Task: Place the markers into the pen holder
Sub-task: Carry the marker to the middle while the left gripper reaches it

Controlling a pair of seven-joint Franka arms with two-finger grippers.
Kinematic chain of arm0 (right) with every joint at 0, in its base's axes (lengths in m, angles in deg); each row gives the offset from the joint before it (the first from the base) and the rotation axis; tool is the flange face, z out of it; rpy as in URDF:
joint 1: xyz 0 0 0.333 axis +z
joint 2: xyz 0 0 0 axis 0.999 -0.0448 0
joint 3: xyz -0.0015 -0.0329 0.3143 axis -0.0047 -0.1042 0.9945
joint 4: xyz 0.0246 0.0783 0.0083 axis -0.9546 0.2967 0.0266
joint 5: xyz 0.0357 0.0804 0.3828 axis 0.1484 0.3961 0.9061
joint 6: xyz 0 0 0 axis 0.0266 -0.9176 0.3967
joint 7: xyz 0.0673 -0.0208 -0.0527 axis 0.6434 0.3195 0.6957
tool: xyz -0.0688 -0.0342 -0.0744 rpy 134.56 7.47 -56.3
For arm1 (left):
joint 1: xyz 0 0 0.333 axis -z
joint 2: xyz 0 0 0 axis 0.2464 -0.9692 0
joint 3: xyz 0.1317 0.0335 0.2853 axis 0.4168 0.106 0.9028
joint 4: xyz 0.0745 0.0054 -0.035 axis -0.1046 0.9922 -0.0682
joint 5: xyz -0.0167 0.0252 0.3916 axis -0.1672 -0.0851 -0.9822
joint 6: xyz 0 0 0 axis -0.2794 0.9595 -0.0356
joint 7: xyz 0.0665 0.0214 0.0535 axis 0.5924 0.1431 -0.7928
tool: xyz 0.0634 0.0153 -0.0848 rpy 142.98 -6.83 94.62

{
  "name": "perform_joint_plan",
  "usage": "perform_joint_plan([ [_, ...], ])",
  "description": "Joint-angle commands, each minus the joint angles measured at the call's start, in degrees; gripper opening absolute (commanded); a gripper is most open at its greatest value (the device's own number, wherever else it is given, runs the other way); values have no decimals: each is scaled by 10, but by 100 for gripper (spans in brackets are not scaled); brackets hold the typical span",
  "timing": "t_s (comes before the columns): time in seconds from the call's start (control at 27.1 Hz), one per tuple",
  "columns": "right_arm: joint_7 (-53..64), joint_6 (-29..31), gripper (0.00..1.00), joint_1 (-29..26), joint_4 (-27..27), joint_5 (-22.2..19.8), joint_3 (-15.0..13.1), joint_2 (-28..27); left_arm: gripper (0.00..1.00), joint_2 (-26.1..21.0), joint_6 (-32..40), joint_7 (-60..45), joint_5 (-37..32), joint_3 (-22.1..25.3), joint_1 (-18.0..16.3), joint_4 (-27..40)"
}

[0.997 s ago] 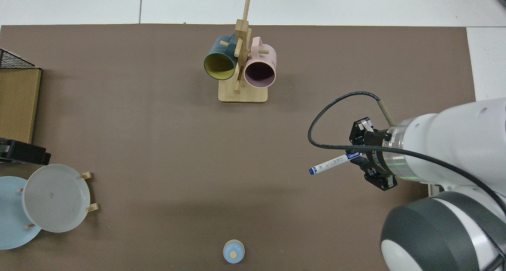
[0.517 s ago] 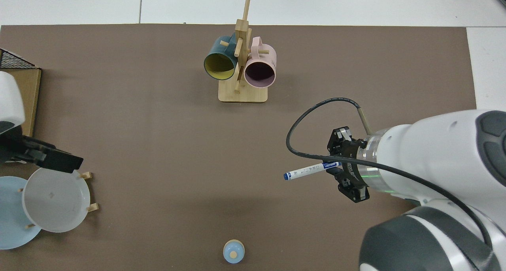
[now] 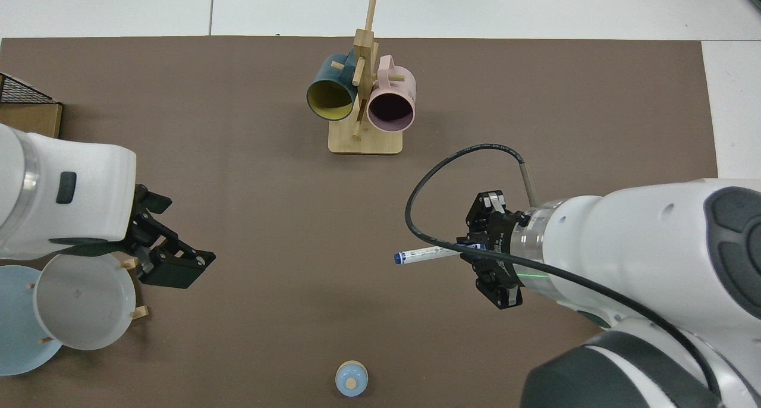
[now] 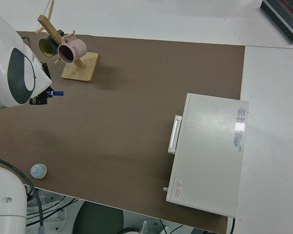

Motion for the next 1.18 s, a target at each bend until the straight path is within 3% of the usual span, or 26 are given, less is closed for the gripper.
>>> perform_joint_plan([
  [0.0, -31, 21, 0, 6, -7, 14, 1, -6, 96, 7, -53, 54, 23, -10, 8, 9],
  [0.33, -53, 46, 0, 20, -7, 17, 1, -6, 87, 11, -122, 143, 33, -35, 11, 26],
  [0.81, -72, 61, 0, 37, -4, 20, 1, -11, 87, -2, -181, 132, 75, -120, 17, 38],
  [1.15, -71, 62, 0, 37, -4, 17, 1, -11, 83, -11, -235, 114, 79, -138, 57, 70],
])
